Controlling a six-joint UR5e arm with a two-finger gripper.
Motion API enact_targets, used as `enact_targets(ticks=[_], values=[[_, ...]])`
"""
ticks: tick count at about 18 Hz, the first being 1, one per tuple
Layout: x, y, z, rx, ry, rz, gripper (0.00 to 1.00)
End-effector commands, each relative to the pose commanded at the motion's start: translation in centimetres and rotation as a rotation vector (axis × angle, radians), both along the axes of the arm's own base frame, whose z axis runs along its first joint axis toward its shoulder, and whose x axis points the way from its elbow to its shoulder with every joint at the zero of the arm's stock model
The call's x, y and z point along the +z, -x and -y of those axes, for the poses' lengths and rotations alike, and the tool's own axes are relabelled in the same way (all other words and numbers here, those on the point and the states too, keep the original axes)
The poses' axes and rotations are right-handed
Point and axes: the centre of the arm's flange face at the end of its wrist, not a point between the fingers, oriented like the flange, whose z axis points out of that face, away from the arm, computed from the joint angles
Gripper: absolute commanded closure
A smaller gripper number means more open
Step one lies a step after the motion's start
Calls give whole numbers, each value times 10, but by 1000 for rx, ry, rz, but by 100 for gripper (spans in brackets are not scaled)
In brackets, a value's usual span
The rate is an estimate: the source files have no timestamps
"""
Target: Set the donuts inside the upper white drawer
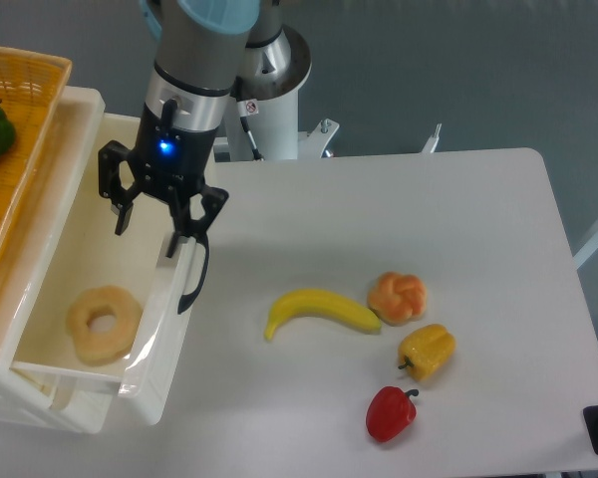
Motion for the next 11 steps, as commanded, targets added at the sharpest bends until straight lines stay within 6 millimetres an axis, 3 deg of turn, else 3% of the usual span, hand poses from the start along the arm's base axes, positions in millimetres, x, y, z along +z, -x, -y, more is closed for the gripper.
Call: enact_targets(ticks=[4,6,11], values=[[-3,27,8,45,-2,-3,5],[-13,42,6,60,-3,-4,1],[-32,78,11,7,7,-60,0]])
